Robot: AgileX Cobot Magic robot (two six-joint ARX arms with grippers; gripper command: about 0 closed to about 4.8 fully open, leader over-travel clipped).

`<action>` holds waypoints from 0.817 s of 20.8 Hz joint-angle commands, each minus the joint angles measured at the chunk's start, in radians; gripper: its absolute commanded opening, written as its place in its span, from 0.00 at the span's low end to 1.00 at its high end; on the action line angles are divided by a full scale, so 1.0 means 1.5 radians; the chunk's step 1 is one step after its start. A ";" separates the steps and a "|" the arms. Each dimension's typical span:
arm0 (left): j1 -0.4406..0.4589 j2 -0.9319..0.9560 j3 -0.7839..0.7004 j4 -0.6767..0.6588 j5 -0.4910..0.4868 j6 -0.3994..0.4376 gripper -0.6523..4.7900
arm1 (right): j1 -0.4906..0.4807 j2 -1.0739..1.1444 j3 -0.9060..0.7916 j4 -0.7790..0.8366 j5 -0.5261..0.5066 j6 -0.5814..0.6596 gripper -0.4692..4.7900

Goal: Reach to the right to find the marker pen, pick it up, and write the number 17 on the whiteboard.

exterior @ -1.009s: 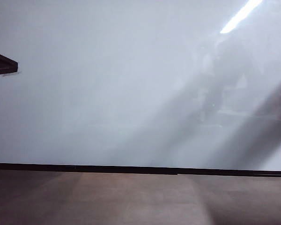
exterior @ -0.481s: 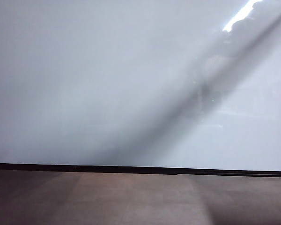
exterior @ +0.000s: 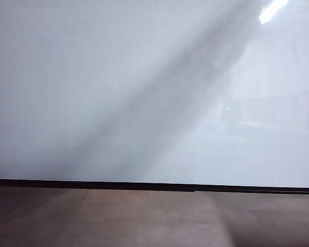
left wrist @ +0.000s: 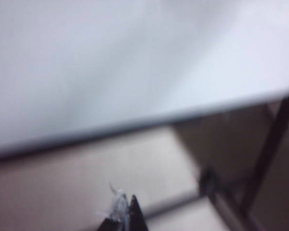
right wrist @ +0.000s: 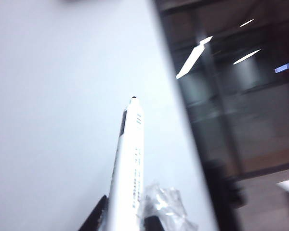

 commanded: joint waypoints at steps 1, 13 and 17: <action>0.001 0.013 0.110 0.020 0.007 0.001 0.11 | 0.156 0.045 0.000 0.023 0.104 -0.033 0.08; 0.001 0.188 0.431 -0.018 0.001 0.001 0.11 | 0.392 0.474 0.212 0.210 0.219 -0.094 0.08; 0.001 0.195 0.435 -0.020 -0.001 0.001 0.11 | 0.400 0.531 0.274 0.220 0.206 -0.095 0.08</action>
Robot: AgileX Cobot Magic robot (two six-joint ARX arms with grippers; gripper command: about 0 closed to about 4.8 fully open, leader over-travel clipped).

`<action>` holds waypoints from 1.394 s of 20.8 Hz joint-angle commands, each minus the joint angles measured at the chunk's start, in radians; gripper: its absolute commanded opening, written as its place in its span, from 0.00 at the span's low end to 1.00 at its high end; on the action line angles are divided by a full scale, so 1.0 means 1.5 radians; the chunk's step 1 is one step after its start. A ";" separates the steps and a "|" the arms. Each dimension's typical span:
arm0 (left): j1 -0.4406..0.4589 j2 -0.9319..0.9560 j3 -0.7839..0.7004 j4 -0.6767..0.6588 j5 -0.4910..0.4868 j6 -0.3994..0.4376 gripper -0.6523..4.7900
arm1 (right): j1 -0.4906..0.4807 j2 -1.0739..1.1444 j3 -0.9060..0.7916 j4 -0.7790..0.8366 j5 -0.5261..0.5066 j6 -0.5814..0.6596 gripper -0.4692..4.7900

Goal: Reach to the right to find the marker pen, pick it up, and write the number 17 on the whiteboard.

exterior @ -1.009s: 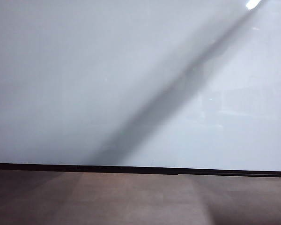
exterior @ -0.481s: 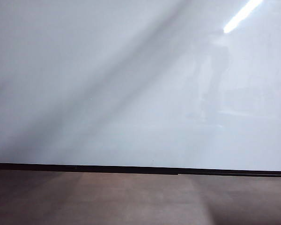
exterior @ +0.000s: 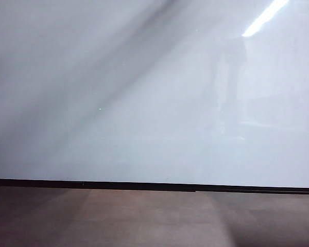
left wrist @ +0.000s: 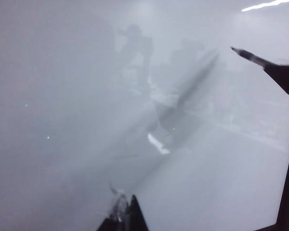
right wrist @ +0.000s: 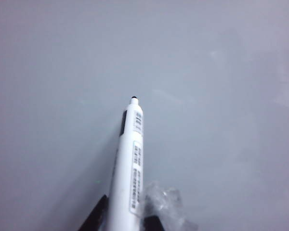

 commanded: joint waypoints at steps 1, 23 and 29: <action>0.001 0.006 0.005 0.001 -0.002 0.001 0.11 | 0.005 0.030 0.044 0.024 -0.008 0.000 0.08; 0.001 0.009 0.006 0.003 0.000 0.001 0.11 | -0.007 0.057 0.060 0.024 0.011 -0.002 0.08; 0.001 0.009 0.009 0.006 0.000 0.001 0.11 | -0.008 0.064 0.061 0.028 0.011 -0.002 0.08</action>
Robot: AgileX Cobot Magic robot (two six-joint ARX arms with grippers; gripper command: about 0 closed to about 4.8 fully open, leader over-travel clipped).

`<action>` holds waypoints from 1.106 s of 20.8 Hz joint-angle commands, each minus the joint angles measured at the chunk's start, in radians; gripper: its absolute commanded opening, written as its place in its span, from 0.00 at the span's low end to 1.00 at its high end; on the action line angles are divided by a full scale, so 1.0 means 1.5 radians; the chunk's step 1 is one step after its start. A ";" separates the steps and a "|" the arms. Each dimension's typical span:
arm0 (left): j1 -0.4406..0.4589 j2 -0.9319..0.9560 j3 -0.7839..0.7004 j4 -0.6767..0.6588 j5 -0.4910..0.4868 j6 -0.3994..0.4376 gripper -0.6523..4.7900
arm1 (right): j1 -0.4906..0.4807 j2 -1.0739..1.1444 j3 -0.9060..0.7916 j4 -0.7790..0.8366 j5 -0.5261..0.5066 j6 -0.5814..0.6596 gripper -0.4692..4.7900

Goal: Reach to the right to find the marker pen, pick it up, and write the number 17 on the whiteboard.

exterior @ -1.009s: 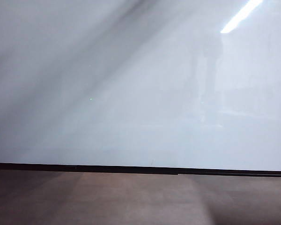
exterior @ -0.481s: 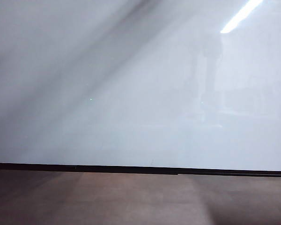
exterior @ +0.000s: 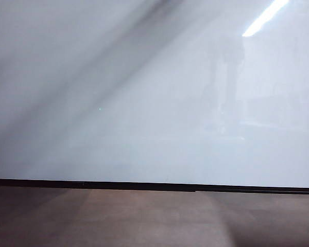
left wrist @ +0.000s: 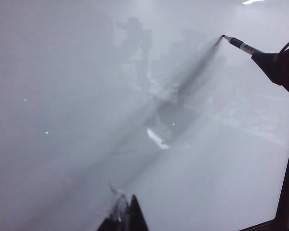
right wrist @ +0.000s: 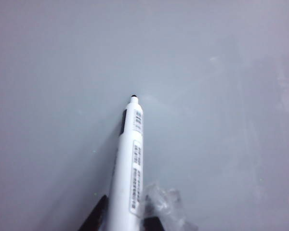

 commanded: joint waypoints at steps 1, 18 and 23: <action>0.001 0.000 0.006 0.013 0.000 0.001 0.11 | 0.001 0.005 0.004 0.010 0.001 -0.002 0.08; 0.001 0.004 0.006 0.014 0.000 0.001 0.11 | 0.001 0.021 -0.005 -0.038 0.019 0.018 0.08; 0.001 0.005 0.006 0.014 0.000 0.000 0.11 | 0.001 0.021 -0.044 -0.035 0.021 0.043 0.08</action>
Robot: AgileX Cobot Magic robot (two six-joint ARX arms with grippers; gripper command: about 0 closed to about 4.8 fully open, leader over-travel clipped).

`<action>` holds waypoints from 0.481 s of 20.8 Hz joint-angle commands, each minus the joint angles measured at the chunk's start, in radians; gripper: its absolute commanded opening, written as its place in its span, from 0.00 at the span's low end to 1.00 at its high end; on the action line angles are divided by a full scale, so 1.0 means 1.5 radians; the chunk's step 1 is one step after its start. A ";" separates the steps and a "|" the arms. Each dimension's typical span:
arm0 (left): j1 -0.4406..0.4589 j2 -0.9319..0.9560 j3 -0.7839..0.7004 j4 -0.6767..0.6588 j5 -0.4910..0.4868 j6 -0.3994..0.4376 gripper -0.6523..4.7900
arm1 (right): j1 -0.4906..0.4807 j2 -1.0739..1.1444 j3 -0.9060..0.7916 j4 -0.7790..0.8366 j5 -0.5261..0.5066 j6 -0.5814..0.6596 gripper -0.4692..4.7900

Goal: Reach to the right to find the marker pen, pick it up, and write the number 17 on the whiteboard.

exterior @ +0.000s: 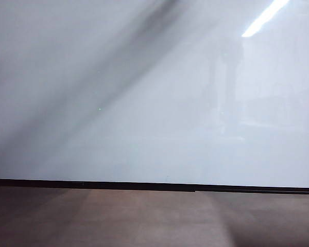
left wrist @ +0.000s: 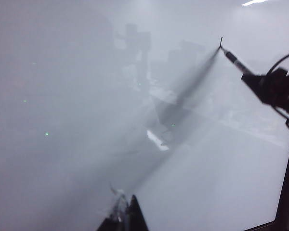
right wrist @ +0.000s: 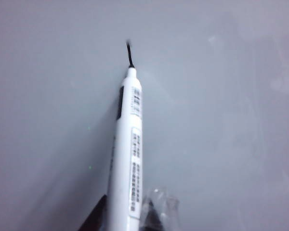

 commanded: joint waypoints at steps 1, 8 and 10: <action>0.001 0.001 0.005 0.009 0.000 0.000 0.11 | -0.001 0.001 -0.029 -0.004 0.011 0.029 0.08; 0.001 0.001 0.005 0.009 0.000 0.001 0.11 | -0.001 0.001 -0.097 0.024 0.012 0.061 0.08; 0.001 0.001 0.005 0.009 0.000 0.000 0.11 | -0.001 -0.004 -0.100 0.038 0.010 0.060 0.08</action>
